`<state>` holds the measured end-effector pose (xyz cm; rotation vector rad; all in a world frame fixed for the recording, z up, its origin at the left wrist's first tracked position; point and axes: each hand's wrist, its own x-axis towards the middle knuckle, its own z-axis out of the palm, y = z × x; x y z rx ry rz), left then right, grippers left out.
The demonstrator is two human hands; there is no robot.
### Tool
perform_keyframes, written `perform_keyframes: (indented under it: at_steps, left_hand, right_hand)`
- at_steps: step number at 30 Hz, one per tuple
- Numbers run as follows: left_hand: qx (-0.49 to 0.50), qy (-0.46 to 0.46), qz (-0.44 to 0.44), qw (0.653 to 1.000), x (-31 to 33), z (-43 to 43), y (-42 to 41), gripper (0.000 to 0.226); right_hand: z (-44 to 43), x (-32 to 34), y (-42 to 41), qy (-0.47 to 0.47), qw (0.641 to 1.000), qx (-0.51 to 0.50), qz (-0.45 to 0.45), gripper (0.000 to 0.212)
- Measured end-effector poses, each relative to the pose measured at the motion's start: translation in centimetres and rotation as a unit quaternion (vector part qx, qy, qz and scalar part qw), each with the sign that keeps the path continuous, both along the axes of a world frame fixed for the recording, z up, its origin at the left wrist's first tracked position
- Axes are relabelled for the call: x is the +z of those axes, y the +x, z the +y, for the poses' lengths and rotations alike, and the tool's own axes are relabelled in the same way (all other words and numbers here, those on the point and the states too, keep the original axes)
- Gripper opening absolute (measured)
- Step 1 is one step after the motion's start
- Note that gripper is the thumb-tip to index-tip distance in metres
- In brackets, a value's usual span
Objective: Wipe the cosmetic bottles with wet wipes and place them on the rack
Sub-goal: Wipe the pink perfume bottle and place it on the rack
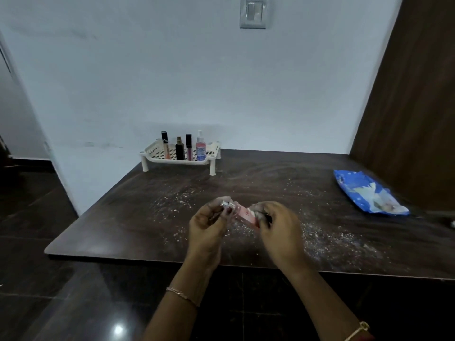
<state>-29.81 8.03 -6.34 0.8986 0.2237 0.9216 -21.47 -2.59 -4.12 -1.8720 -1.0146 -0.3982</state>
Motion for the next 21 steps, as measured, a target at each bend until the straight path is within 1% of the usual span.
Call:
perform_keyframes:
  at_steps: [2, 4, 7, 9, 10, 12, 13, 14, 16, 17, 19, 21]
  left_hand:
    - [-0.004, 0.004, 0.015, 1.0, 0.0, -0.9, 0.8, 0.028]
    - [0.001, -0.002, 0.021, 1.0, 0.3, -0.9, 1.1, 0.031]
    - [-0.002, 0.003, 0.013, 1.0, 0.6, 0.0, 0.8, 0.024]
    - [-0.003, -0.005, -0.003, 1.0, 0.8, 0.4, 0.6, 0.022]
    - [-0.002, -0.008, -0.006, 1.0, 0.9, 0.5, 0.5, 0.022]
    - [-0.001, -0.003, -0.006, 1.0, 1.0, 0.2, 0.6, 0.021]
    - [0.002, 0.0, -0.005, 1.0, 1.1, 0.0, 0.7, 0.021]
    - [0.008, 0.003, -0.001, 1.0, 1.1, -0.2, 0.8, 0.02]
    - [0.021, 0.012, 0.002, 1.0, 1.3, -0.8, 0.9, 0.018]
    - [0.028, 0.02, -0.004, 0.999, 1.5, -1.0, 0.9, 0.018]
    - [0.035, 0.054, -0.025, 0.998, 1.9, -1.5, 0.9, 0.025]
    - [0.022, 0.114, -0.026, 0.993, 2.0, -1.8, 1.0, 0.039]
  right_hand:
    - [0.6, 0.9, -0.3, -0.012, 1.0, 0.007, -0.013, 0.019]
    - [0.8, 1.6, 0.0, -0.031, 0.999, 0.028, 0.004, 0.018]
    - [0.2, 1.5, 1.4, -0.066, 0.992, 0.079, 0.068, 0.018]
    - [-0.6, 0.9, 2.2, -0.075, 0.984, 0.091, 0.131, 0.019]
    - [-0.9, 0.6, 2.3, -0.057, 0.98, 0.093, 0.168, 0.02]
    - [-1.2, -0.3, 2.2, 0.028, 0.962, 0.075, 0.262, 0.02]
    - [-1.2, -0.7, 2.1, 0.085, 0.941, 0.059, 0.322, 0.018]
    - [-1.2, -1.0, 1.9, 0.144, 0.909, 0.047, 0.388, 0.016]
    - [-1.0, -1.2, 1.5, 0.237, 0.825, 0.036, 0.512, 0.013]
    - [-0.9, -1.1, 1.3, 0.267, 0.784, 0.037, 0.56, 0.013]
    - [-0.6, -1.0, 1.0, 0.307, 0.719, 0.054, 0.621, 0.012]
    - [-0.3, -1.0, 0.7, 0.326, 0.676, 0.09, 0.655, 0.013]
